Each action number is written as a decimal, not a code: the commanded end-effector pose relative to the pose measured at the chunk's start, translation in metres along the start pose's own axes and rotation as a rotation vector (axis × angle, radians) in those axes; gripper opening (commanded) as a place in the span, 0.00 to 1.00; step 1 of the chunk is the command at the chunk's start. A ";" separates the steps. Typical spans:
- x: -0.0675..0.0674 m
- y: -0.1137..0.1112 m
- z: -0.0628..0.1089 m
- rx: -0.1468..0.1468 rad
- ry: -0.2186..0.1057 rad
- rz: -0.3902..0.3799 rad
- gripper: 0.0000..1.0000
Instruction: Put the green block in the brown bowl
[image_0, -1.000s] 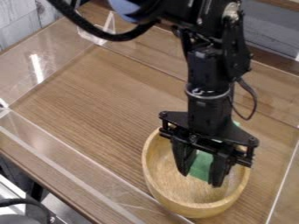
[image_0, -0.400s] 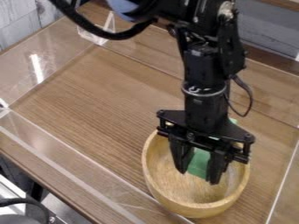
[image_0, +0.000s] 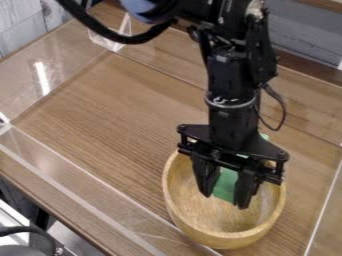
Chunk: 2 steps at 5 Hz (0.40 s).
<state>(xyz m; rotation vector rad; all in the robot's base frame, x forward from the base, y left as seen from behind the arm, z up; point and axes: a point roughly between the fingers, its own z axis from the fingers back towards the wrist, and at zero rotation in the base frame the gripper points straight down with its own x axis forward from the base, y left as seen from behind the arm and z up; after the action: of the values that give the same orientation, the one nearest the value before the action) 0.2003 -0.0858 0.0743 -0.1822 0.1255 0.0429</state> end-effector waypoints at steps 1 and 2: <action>0.006 -0.001 0.009 -0.015 -0.030 0.002 0.00; 0.006 0.000 0.010 -0.018 -0.030 0.003 0.00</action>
<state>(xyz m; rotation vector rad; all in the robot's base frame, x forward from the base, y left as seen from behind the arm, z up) 0.1994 -0.0835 0.0745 -0.1850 0.1330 0.0451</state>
